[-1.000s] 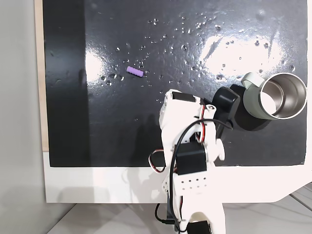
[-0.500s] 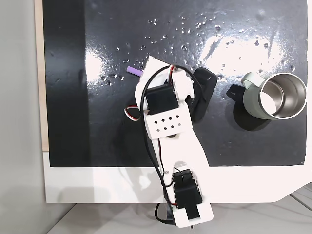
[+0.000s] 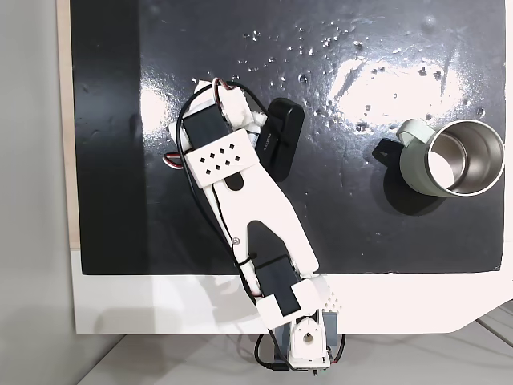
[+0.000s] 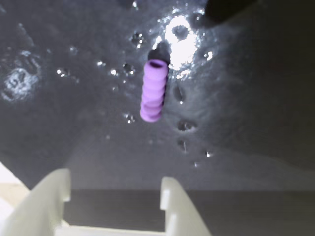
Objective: Grasp a pengrip and put it in the cup.
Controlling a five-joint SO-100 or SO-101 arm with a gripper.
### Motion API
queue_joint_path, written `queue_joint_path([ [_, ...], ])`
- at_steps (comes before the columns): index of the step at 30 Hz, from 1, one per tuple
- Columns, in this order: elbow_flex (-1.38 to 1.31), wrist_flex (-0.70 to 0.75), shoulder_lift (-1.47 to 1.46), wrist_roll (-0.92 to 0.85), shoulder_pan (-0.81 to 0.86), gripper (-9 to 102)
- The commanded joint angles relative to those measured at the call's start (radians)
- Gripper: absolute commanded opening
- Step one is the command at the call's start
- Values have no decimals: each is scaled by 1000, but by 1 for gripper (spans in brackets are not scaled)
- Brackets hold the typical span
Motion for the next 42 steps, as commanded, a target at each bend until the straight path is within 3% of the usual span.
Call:
queue_joint_path([
  [1, -80, -17, -29, 32, -9, 24],
  [25, -107, -163, -293, 35, -2, 24],
  [30, -107, -181, -319, 37, 0, 19],
  [38, -107, -196, -325, 38, 26, 1],
  [42, -101, -195, -318, 38, 40, 0],
])
